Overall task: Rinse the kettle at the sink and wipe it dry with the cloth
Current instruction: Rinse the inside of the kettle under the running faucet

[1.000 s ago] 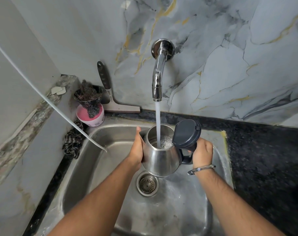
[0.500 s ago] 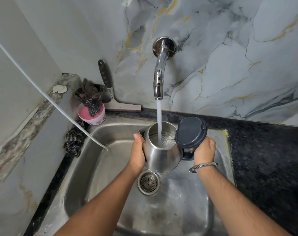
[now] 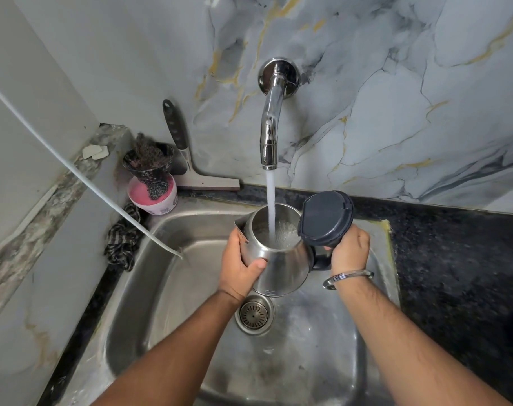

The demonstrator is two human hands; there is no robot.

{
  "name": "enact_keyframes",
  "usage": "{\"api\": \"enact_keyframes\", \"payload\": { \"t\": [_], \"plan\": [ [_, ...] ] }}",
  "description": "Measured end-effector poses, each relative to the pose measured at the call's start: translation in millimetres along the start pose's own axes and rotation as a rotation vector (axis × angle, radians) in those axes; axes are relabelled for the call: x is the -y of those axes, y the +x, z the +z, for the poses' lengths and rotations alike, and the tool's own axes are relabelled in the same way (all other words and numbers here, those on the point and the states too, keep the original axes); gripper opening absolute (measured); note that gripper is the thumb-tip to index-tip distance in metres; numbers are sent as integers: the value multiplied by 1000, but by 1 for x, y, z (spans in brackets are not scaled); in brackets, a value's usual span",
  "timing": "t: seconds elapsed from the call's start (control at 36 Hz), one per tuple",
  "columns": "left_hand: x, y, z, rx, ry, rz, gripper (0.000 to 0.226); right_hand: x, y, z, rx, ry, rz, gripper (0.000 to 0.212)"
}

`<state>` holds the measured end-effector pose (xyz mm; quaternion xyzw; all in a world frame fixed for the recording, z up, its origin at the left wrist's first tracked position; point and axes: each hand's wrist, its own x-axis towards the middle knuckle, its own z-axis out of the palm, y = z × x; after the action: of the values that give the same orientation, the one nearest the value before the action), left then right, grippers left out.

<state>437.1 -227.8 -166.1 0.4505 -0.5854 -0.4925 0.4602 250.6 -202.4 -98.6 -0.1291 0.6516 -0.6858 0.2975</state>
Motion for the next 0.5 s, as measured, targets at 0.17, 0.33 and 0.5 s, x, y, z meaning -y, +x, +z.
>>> {"api": "enact_keyframes", "payload": {
  "t": [0.17,0.33,0.5],
  "plan": [
    [-1,5,-2,62,79,-52,58,0,2,-1,-11,22,-12,19],
    [-4,10,-5,136,94,-83,55,-8,5,-5,-9,-39,-50,19],
    [-3,3,-4,129,33,-85,69,-24,11,-13,11,-106,-73,31]
  ]
}}
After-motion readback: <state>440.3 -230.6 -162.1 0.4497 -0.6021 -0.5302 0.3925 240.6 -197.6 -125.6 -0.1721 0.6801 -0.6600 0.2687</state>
